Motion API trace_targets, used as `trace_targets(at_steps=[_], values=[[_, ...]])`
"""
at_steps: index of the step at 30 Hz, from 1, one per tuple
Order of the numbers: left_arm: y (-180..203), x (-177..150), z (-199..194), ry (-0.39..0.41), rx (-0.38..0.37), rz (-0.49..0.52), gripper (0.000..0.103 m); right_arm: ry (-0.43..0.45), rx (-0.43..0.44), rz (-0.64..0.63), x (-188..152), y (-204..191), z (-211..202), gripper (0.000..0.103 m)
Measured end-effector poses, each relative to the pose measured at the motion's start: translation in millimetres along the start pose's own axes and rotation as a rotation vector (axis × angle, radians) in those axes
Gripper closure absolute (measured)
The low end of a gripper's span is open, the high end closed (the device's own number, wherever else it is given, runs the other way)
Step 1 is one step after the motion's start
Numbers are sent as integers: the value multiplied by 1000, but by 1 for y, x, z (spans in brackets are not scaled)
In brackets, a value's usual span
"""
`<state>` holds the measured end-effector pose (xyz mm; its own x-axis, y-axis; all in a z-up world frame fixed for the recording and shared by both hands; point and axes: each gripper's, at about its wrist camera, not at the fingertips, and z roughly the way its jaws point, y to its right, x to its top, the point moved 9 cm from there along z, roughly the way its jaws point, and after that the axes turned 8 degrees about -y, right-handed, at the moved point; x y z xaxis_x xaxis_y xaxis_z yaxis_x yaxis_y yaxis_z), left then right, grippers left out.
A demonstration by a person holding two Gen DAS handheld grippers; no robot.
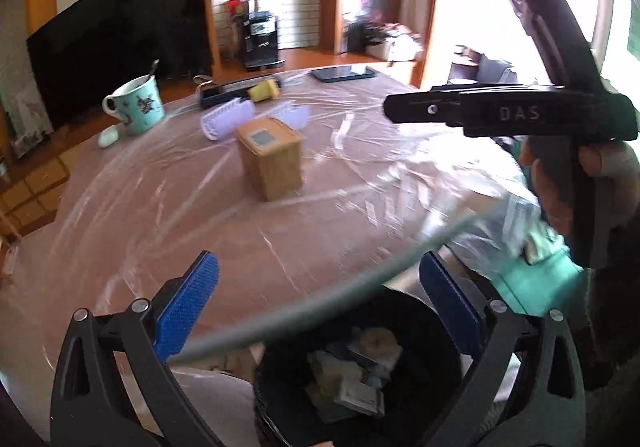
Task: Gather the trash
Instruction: 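Move both tools back over the table toward the remaining items, then grasp the cardboard box with the left tool while the right tool grasps a lavender hair roller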
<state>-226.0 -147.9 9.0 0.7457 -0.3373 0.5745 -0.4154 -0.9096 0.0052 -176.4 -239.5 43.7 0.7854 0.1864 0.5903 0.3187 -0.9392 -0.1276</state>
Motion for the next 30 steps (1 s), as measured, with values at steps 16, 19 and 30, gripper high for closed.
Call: trace_targets(at_steps=[16, 19, 30], values=[[-67, 71, 107, -148, 64, -239, 2, -189, 21, -59, 61, 12, 123, 16], [-91, 71, 105, -142, 88, -270, 2, -202, 32, -76, 63, -1, 135, 16], [-125, 80, 112, -134, 111, -260, 2, -228, 18, -31, 77, -16, 168, 16]])
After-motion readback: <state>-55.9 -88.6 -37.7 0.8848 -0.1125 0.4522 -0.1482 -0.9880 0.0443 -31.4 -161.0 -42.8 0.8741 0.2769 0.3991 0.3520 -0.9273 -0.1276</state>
